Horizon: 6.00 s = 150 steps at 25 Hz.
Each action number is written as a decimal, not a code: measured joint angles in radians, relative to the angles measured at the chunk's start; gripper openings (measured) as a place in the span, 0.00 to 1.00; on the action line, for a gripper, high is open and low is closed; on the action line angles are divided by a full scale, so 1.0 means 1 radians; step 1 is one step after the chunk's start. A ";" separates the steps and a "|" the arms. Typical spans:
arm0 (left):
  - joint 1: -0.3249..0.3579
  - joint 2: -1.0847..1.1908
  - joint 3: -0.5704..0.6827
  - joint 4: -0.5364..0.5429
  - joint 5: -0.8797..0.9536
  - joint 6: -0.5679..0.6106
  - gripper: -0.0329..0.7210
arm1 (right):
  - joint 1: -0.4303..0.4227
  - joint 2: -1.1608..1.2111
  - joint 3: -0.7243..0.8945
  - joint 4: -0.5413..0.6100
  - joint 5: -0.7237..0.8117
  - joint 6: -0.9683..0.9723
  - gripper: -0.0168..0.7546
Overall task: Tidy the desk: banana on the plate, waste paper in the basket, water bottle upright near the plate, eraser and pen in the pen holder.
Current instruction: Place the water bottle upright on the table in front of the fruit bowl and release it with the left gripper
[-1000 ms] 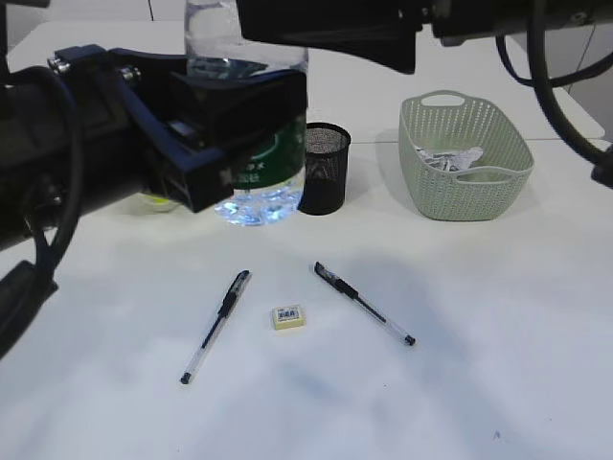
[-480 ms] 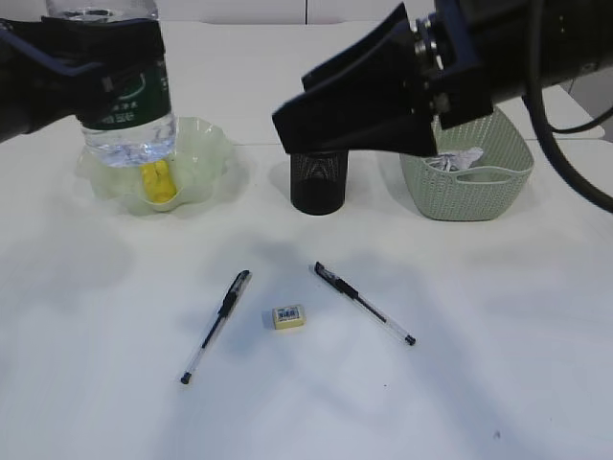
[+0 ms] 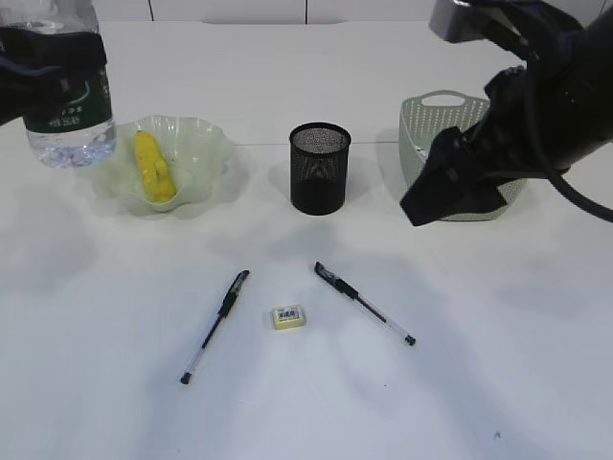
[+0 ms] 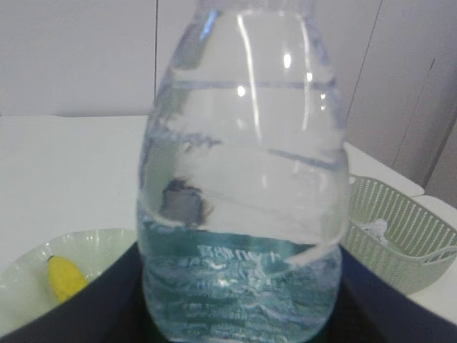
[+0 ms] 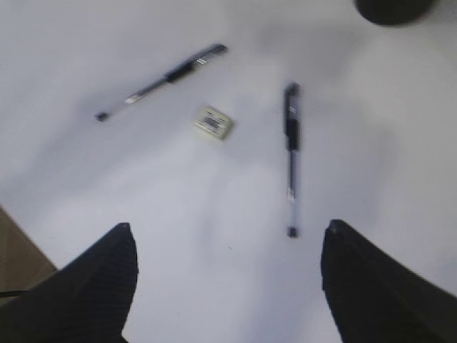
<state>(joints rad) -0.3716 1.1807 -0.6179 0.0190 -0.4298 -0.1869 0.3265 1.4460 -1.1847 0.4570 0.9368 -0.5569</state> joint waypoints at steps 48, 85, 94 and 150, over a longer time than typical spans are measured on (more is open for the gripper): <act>0.163 0.531 0.162 0.166 -0.640 -0.009 0.56 | 0.000 0.000 0.000 -0.390 0.055 0.280 0.78; 0.165 0.941 0.017 0.241 -0.816 -0.011 0.56 | 0.000 0.000 0.000 -0.390 0.057 0.306 0.78; 0.165 0.944 0.026 0.215 -0.823 -0.011 0.60 | 0.000 0.000 0.000 -0.390 0.047 0.306 0.78; 0.165 0.446 0.156 0.162 -0.724 0.047 0.83 | 0.000 0.000 0.000 -0.390 0.017 0.306 0.78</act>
<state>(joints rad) -0.2066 1.6271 -0.4615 0.1815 -1.1534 -0.1399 0.3265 1.4460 -1.1847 0.0672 0.9538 -0.2512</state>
